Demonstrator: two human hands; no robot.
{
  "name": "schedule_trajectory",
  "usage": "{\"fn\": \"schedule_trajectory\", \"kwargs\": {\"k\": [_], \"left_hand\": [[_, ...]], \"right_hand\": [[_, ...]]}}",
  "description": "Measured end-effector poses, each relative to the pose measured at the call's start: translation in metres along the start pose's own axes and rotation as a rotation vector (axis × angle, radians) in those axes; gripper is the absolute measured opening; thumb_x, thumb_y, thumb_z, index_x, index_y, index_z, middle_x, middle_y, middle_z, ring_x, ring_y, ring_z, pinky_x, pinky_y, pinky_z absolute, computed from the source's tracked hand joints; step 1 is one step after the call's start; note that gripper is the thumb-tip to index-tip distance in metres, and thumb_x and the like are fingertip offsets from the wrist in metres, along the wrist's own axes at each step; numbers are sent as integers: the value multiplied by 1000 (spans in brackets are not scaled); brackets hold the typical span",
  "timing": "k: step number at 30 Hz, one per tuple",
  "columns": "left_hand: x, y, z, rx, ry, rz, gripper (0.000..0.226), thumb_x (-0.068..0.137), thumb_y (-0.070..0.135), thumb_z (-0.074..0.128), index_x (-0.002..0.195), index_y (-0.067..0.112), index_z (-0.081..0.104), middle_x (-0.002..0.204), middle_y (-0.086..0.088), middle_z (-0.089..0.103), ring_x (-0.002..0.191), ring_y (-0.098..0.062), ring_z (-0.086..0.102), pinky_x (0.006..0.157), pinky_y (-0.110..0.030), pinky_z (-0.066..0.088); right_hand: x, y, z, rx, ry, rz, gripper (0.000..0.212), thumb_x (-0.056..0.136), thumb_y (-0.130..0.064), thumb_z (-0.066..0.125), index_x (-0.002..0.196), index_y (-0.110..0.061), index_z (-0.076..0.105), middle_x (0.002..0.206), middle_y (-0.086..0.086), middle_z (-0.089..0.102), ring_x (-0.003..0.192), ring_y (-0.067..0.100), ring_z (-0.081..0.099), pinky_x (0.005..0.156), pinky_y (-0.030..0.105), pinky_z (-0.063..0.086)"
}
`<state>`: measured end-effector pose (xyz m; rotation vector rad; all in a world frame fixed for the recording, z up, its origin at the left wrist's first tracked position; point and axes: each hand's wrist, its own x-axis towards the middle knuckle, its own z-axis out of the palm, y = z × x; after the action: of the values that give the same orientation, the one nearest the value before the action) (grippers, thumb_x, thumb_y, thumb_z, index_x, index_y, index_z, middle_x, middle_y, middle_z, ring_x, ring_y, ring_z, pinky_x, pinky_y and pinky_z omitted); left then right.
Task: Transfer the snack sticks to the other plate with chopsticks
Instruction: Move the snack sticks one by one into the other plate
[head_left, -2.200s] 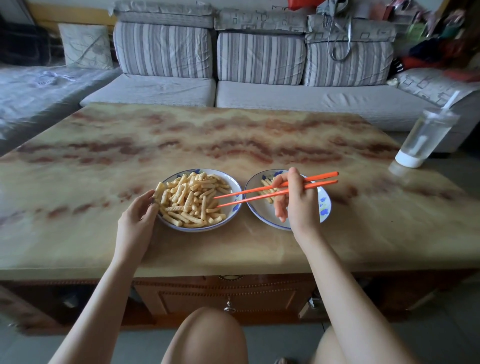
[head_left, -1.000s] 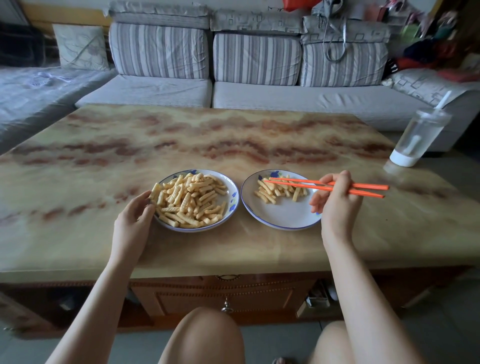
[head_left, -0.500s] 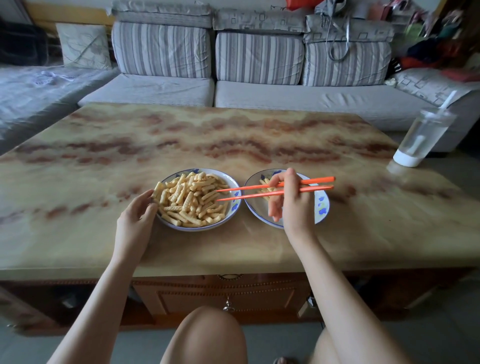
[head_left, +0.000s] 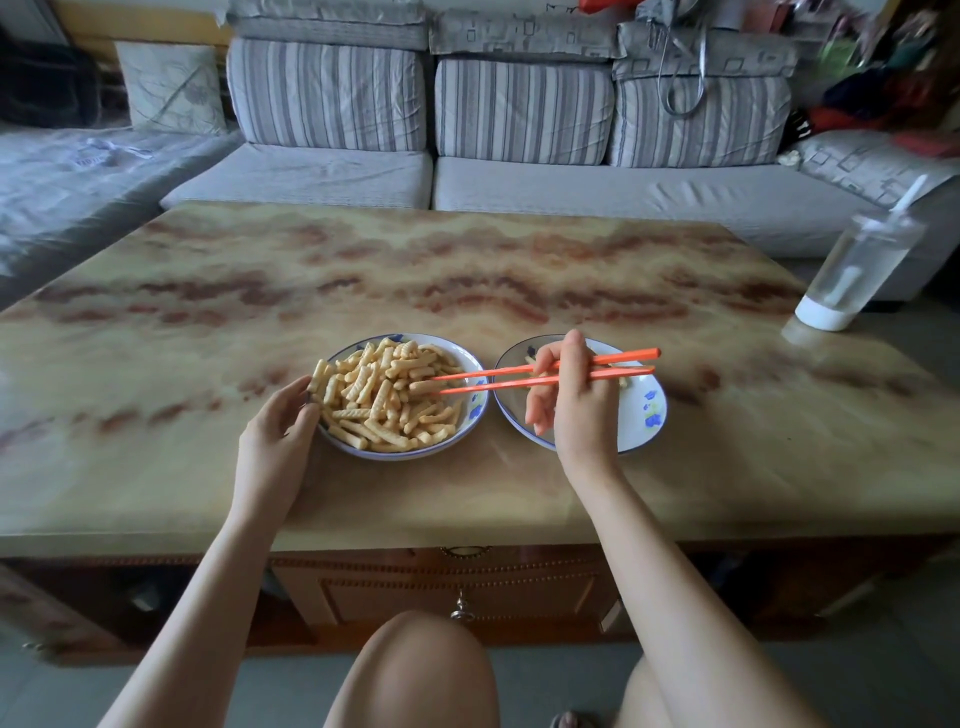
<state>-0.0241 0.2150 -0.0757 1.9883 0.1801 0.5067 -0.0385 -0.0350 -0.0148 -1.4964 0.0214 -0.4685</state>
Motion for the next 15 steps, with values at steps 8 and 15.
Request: {"fn": "schedule_trajectory", "kwargs": {"k": [8, 15], "left_hand": [[0, 1, 0, -4, 0, -8, 35, 93, 13, 52, 127, 18, 60, 122, 0, 64, 108, -5, 54, 88, -18, 37], [0, 1, 0, -2, -3, -8, 36, 93, 13, 52, 127, 18, 59, 123, 0, 63, 109, -6, 54, 88, -18, 37]], "right_hand": [[3, -5, -15, 97, 107, -38, 47, 105, -26, 30, 65, -9, 48, 38, 6, 42, 31, 21, 39, 36, 18, 28], [13, -12, -43, 132, 290, -93, 43, 105, -23, 28, 68, -10, 45, 37, 0, 41, 30, 16, 41, 34, 18, 26]]}}
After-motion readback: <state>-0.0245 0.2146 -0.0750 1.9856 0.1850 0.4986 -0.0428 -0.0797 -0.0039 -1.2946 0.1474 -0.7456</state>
